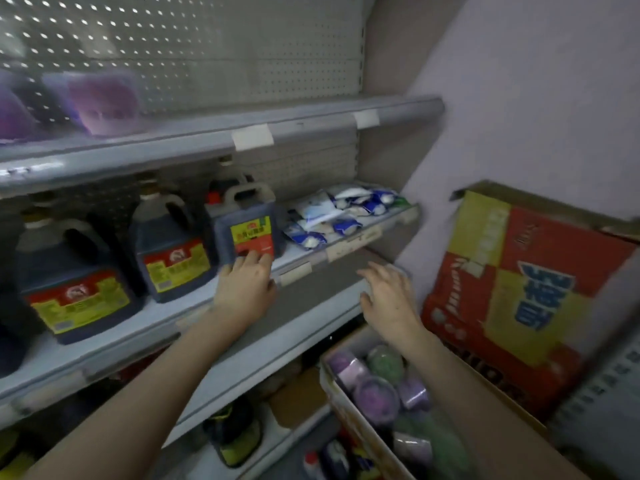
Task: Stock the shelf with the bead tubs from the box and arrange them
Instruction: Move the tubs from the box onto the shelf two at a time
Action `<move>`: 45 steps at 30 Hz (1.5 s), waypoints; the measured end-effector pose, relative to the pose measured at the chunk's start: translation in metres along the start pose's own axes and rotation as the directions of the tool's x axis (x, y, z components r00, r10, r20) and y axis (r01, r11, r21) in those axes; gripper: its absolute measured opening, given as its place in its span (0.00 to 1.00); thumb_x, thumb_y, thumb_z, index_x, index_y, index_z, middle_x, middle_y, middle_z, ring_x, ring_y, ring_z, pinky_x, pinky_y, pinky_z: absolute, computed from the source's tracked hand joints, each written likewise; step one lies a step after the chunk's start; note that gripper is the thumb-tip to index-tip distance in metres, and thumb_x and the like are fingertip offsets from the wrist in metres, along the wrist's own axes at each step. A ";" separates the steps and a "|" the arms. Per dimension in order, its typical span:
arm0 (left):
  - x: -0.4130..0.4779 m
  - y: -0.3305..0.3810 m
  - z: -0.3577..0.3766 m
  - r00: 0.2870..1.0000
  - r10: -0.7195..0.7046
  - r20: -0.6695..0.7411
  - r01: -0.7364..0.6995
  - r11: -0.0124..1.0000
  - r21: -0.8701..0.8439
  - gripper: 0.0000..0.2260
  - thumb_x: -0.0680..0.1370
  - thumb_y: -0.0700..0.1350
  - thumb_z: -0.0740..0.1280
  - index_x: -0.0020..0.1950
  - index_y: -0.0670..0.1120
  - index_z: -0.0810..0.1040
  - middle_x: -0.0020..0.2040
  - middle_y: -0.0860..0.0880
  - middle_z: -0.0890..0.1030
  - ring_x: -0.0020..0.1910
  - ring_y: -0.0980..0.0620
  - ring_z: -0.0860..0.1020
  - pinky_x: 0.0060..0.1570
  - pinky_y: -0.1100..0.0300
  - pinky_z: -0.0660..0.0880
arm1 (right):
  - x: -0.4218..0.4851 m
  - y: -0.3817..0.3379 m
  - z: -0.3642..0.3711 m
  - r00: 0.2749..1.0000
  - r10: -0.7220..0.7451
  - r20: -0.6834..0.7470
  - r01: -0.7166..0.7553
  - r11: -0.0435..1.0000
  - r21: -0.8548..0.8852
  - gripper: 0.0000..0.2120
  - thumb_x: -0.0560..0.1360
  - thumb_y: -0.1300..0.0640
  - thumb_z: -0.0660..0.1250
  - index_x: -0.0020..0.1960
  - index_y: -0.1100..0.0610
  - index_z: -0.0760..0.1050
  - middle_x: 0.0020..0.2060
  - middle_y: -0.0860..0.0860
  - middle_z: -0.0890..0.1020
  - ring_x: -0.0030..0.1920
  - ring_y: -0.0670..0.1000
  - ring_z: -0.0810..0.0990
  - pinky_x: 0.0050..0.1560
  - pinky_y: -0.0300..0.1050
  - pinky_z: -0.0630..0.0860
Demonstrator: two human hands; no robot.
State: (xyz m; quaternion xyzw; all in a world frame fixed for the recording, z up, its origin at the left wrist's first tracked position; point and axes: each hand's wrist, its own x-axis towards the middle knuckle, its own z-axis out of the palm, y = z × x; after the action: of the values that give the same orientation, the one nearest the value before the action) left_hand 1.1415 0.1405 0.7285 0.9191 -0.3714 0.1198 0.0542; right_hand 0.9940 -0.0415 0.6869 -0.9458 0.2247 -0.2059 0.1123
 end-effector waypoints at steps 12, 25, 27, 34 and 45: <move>0.053 0.104 0.142 0.897 0.373 0.239 -0.374 0.926 -0.042 0.18 0.78 0.46 0.59 0.68 0.46 0.68 0.64 0.45 0.72 0.62 0.44 0.71 0.60 0.50 0.68 | -0.072 0.131 0.049 0.898 0.438 0.041 -0.429 0.893 -0.140 0.19 0.77 0.57 0.60 0.68 0.53 0.69 0.69 0.51 0.69 0.70 0.52 0.64 0.70 0.52 0.55; 0.087 0.150 0.290 0.660 0.633 0.406 -0.619 0.764 -0.185 0.12 0.78 0.47 0.60 0.61 0.46 0.71 0.59 0.46 0.75 0.58 0.47 0.75 0.54 0.53 0.71 | -0.130 0.186 0.137 0.643 0.759 0.105 -0.740 0.651 -0.171 0.19 0.73 0.60 0.65 0.63 0.55 0.73 0.64 0.51 0.74 0.66 0.55 0.70 0.63 0.52 0.66; 0.089 0.163 0.310 0.613 0.673 0.414 -0.629 0.733 -0.258 0.13 0.78 0.48 0.60 0.61 0.46 0.71 0.58 0.46 0.76 0.56 0.46 0.75 0.54 0.52 0.73 | -0.143 0.191 0.144 0.540 0.836 0.101 -0.823 0.549 -0.144 0.21 0.72 0.60 0.66 0.65 0.55 0.72 0.63 0.53 0.75 0.63 0.57 0.73 0.62 0.53 0.68; 0.079 0.216 0.359 0.520 0.737 0.432 -0.614 0.674 -0.411 0.16 0.78 0.48 0.61 0.64 0.46 0.70 0.61 0.46 0.75 0.58 0.45 0.74 0.52 0.52 0.72 | -0.179 0.204 0.157 0.272 0.961 0.044 -0.961 0.273 -0.035 0.21 0.73 0.62 0.63 0.65 0.56 0.71 0.60 0.55 0.76 0.60 0.58 0.74 0.60 0.56 0.71; 0.058 0.262 0.421 0.418 0.642 0.642 -0.410 0.764 -0.497 0.32 0.74 0.55 0.68 0.70 0.38 0.63 0.65 0.39 0.71 0.62 0.41 0.72 0.57 0.50 0.72 | -0.210 0.217 0.194 0.162 0.959 0.234 -0.978 0.125 0.167 0.41 0.67 0.57 0.74 0.74 0.52 0.57 0.67 0.51 0.71 0.66 0.54 0.70 0.63 0.57 0.72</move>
State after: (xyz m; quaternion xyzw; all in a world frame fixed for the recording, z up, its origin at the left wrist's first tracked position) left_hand 1.0750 -0.1663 0.3396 0.6920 -0.6392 -0.3340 -0.0328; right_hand 0.8256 -0.1090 0.3771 -0.5546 0.7466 -0.0805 0.3584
